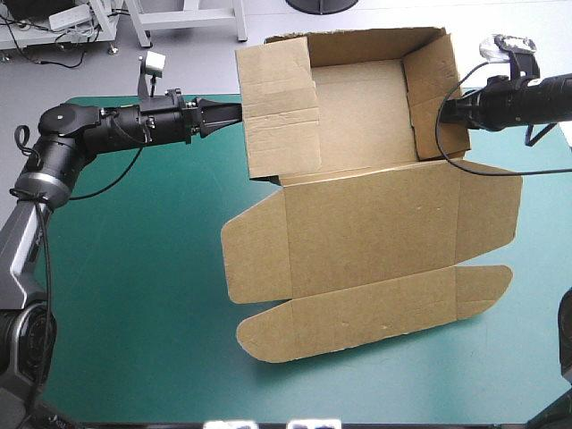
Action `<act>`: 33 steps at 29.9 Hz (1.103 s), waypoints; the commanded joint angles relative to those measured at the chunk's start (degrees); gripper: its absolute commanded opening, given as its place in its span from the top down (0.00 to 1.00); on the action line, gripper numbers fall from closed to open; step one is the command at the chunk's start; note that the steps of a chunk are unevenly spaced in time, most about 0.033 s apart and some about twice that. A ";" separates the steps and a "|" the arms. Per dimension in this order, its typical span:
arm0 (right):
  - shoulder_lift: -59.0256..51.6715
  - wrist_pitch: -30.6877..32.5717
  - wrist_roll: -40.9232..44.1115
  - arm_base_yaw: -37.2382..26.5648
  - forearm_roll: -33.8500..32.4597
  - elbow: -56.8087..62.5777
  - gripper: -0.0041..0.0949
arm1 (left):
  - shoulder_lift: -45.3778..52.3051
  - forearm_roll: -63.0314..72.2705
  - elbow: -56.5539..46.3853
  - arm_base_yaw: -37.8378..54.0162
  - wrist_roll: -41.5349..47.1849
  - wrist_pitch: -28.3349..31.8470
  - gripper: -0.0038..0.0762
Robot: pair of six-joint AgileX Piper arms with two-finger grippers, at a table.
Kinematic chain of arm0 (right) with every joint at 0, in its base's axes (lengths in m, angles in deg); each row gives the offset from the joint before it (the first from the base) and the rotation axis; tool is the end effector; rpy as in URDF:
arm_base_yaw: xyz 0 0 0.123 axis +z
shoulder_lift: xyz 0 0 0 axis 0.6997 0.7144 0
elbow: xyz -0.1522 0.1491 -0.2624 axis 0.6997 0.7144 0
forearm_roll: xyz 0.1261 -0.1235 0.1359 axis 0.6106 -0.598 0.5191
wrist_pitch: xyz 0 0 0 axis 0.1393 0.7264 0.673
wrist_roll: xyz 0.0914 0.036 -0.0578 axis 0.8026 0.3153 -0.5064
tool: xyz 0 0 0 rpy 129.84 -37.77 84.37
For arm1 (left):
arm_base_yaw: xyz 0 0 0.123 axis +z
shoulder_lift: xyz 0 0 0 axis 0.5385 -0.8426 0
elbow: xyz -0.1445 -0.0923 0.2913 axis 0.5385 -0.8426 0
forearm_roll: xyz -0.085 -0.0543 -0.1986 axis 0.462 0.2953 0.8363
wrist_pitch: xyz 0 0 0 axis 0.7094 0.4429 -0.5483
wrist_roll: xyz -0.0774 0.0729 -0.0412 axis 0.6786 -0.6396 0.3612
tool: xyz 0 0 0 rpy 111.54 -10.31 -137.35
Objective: Fold the box
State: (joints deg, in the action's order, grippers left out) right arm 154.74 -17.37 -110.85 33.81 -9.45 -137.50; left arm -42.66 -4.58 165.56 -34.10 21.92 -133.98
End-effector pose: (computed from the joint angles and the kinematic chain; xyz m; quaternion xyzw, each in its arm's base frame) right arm 0.3532 0.0078 0.4611 -0.1091 0.8857 0.2562 0.3716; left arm 0.3302 -0.1149 0.4669 0.1614 0.7187 -0.5739 0.3579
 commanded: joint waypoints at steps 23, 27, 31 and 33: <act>-1.99 -3.36 1.97 4.50 -0.92 -1.79 0.98 | 2.73 -2.46 2.06 -3.97 2.74 -0.39 0.48; -1.99 -3.63 2.45 4.50 -0.92 -1.79 0.98 | 2.73 -5.15 2.15 -3.97 2.98 2.01 0.41; -1.99 -4.47 3.66 4.91 -2.17 -1.79 0.98 | 2.73 -8.18 2.15 -3.97 3.76 5.67 0.39; -1.99 -4.75 4.78 5.82 -4.03 -1.79 0.98 | 2.73 -10.52 2.15 -4.08 4.95 8.28 0.39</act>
State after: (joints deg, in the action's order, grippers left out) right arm 155.36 -19.32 -107.70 38.76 -15.73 -137.50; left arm -42.60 -16.36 165.97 -37.66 25.33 -129.23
